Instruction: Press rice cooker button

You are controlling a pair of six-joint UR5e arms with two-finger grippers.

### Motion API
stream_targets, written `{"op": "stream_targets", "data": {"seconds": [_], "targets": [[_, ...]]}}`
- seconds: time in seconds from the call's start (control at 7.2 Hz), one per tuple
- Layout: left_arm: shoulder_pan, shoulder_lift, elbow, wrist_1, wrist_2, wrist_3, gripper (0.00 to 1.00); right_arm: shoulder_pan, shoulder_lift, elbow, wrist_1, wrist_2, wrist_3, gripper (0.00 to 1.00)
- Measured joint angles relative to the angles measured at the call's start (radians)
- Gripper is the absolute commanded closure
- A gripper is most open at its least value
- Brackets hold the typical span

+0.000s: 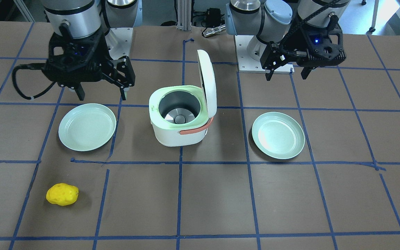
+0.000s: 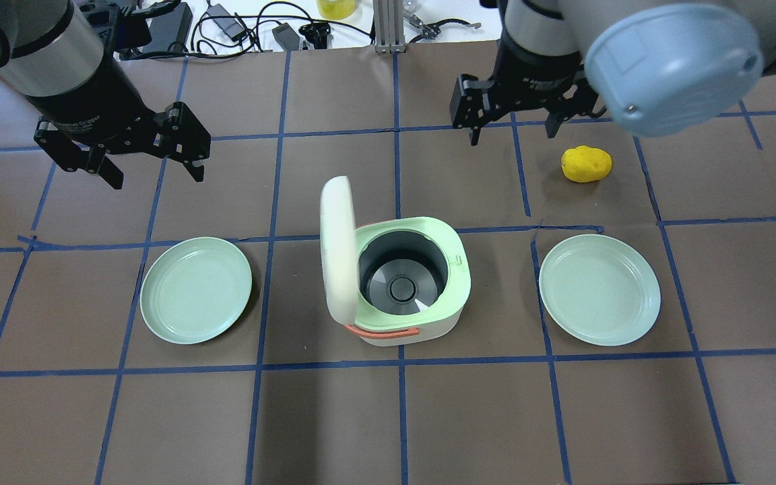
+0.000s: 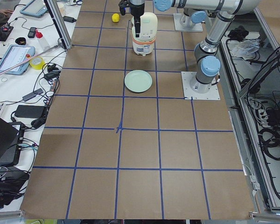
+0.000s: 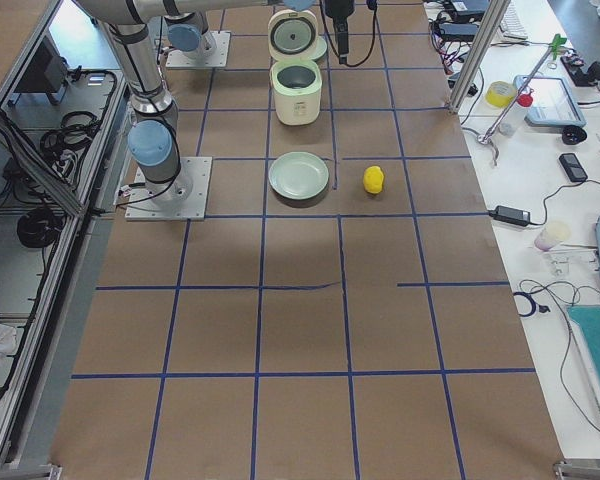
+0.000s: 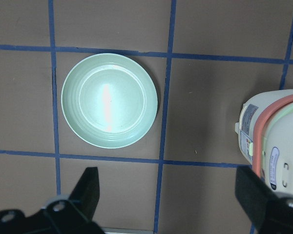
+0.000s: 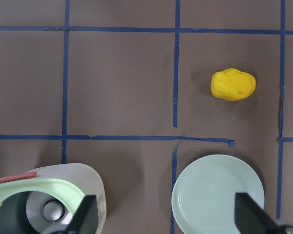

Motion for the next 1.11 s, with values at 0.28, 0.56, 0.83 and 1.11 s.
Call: {"op": "stream_targets", "data": {"seconds": [0.28, 0.56, 0.83, 1.11], "targets": [[0.000, 0.000, 0.000, 0.000, 0.000, 0.000, 0.00, -0.039, -0.003, -0.015, 0.012, 0.003, -0.032, 0.00], [0.000, 0.000, 0.000, 0.000, 0.000, 0.000, 0.00, -0.048, -0.004, -0.018, 0.015, 0.007, -0.038, 0.00], [0.000, 0.000, 0.000, 0.000, 0.000, 0.000, 0.00, -0.049, -0.004, -0.018, 0.019, 0.009, -0.038, 0.00], [0.000, 0.000, 0.000, 0.000, 0.000, -0.001, 0.00, -0.049, -0.005, -0.017, 0.025, 0.009, -0.038, 0.00]]}}
